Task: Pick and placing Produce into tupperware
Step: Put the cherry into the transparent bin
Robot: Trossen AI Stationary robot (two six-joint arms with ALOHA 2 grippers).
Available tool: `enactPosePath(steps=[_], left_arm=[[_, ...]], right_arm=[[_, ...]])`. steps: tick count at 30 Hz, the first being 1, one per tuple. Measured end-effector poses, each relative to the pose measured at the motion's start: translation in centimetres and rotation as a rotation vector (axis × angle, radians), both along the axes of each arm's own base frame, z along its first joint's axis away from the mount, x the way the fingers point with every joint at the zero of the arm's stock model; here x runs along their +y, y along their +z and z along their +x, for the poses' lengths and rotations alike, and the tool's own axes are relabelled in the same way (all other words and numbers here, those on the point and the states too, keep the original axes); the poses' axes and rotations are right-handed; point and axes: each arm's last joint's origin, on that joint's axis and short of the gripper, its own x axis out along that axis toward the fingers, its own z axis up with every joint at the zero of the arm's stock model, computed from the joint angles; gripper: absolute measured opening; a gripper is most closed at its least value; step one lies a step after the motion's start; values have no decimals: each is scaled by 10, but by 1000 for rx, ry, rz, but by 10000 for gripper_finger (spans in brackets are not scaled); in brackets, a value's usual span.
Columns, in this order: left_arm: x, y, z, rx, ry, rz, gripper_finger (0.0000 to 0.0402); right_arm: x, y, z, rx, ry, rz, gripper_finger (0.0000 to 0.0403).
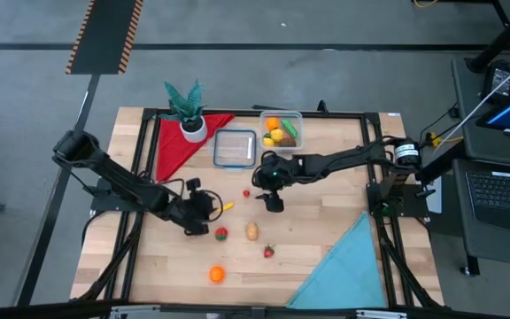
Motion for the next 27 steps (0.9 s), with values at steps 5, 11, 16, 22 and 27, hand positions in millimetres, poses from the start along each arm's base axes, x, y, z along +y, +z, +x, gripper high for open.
enactPosePath(steps=[5,11,16,22,27], left_arm=[[4,-4,-9,-49,-43,-42,140],[7,-4,-16,-111,-77,-77,140],[7,-6,-18,-153,-159,-103,140],[11,-13,-20,-165,-169,-123,140],[12,-14,-20,-163,-169,-120,140]], right_arm=[[4,-9,4,10,3,5,266],[9,-20,7,19,-11,-5,266],[9,-31,12,18,-18,-8,266],[8,-45,16,19,-20,-8,266],[8,-48,17,16,-37,-1,266]])
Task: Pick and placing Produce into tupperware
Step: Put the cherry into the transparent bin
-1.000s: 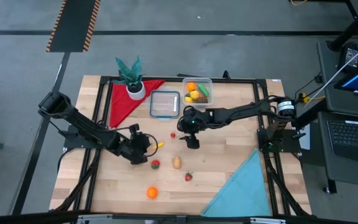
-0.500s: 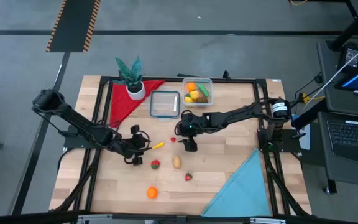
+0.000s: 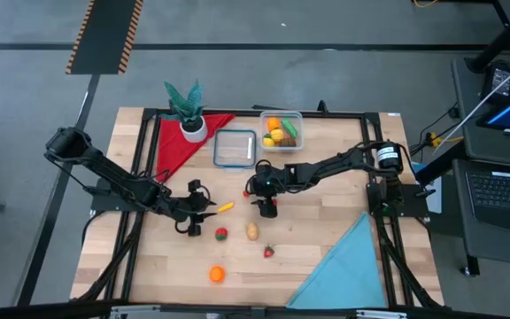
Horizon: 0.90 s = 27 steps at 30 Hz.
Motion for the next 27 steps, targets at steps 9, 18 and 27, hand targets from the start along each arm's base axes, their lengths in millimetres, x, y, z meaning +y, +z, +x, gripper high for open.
enactPosePath(steps=[9,18,27], left_arm=[[0,1,1,-12,-5,-2,140],[-1,1,1,-16,-6,-4,140],[-1,1,1,-14,-8,-1,140]], right_arm=[[0,-9,2,8,-13,1,256],[0,-14,3,7,-18,-3,218],[0,-14,3,13,-19,-5,161]])
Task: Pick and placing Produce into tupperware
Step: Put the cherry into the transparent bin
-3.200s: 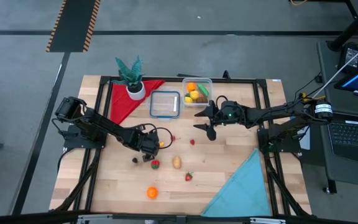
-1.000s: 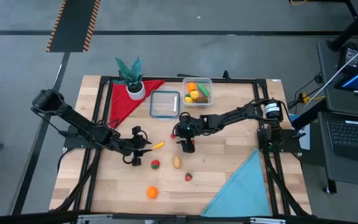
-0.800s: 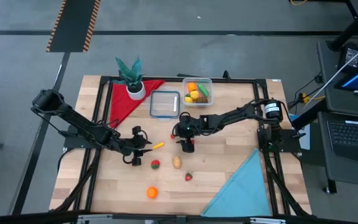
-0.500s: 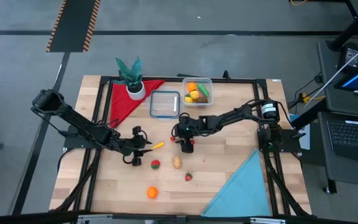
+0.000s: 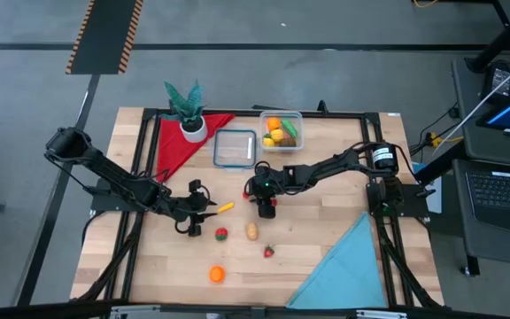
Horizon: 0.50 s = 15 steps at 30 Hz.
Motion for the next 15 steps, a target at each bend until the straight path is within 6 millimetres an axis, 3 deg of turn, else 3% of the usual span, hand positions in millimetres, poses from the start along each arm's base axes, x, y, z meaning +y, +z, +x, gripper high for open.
enactPosePath(steps=[9,15], left_arm=[[0,0,0,1,-1,1,140],[0,0,0,1,-1,2,140]], right_arm=[[0,-1,0,6,-26,17,87],[-2,-1,-1,8,-45,28,11]])
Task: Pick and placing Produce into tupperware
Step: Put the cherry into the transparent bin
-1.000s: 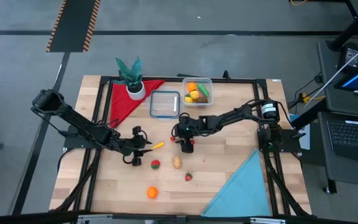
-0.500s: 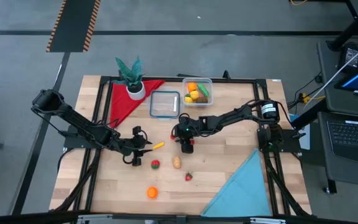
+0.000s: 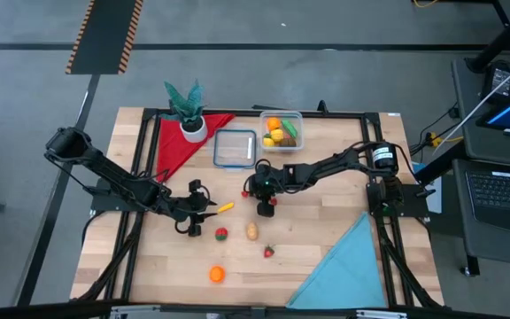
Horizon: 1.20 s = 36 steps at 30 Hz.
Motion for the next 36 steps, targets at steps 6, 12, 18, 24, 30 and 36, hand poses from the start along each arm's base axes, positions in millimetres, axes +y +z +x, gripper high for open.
enactPosePath(steps=[6,12,18,24,30,36], left_arm=[[0,0,0,0,0,1,140],[0,0,0,3,-10,15,140],[0,0,0,2,-11,15,140],[0,1,1,-4,-15,19,140],[2,9,8,-95,-56,80,140],[15,16,16,-150,-44,126,140]], right_arm=[[-5,1,0,-10,10,33,5],[-9,3,2,-54,-9,59,3],[-16,29,0,-114,11,81,2],[-29,71,-15,-148,6,43,1],[-42,101,-44,-188,-36,29,1],[-48,123,-84,-271,-70,10,0]])
